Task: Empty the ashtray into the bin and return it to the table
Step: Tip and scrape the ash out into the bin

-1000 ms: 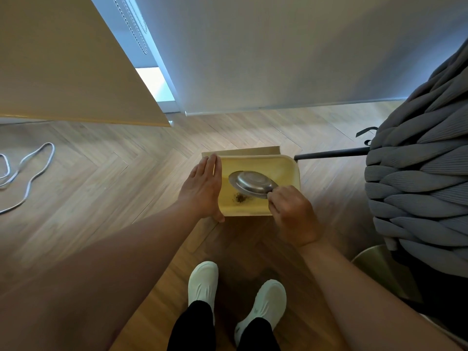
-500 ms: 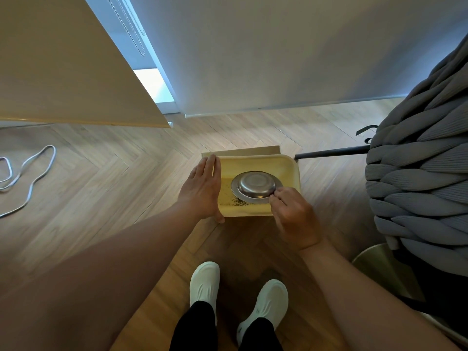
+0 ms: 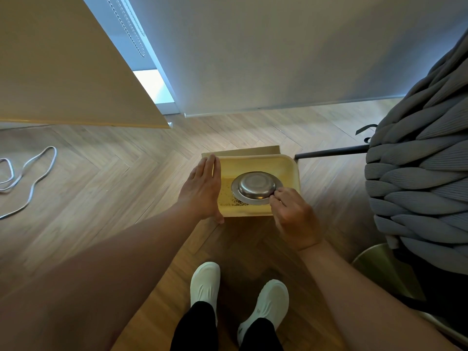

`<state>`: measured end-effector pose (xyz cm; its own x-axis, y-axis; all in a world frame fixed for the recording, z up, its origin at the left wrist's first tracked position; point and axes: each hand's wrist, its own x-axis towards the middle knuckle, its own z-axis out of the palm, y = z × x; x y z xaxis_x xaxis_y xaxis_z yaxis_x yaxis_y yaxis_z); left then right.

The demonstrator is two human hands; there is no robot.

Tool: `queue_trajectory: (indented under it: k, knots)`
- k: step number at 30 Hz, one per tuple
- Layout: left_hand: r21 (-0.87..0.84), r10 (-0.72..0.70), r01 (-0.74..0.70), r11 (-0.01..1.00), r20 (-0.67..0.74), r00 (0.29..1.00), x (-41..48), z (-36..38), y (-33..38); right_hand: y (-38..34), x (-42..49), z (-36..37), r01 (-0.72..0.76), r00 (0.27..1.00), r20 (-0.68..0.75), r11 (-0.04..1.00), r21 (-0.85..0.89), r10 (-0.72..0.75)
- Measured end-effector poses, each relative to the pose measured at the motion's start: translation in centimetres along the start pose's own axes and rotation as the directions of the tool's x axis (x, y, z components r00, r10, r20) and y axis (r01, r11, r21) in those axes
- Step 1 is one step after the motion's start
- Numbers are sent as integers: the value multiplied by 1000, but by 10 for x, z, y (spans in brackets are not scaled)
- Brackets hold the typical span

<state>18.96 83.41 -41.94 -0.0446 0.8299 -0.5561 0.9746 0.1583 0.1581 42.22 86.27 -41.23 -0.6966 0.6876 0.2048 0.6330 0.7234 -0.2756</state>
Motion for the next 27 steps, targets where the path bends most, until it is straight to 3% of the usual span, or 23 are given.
queue_trajectory:
  k: [11, 19, 23, 27]
  knots:
    - [-4, -3, 3, 1000, -4, 1000, 0, 1, 0, 1, 1, -7, -56, 996, 72, 998, -10, 56]
    - [12, 14, -13, 1000, -16, 1000, -1, -1, 1, -1, 8, -12, -247, 968, -4, 961, 127, 250]
    - [11, 19, -18, 1000, -11, 1000, -3, -3, 1, 1, 13, -14, -437, 893, 18, 856, 276, 451]
    - [-14, 26, -27, 1000, -27, 999, -5, -4, -1, 4, 16, -12, -680, 700, 93, 622, 387, 708]
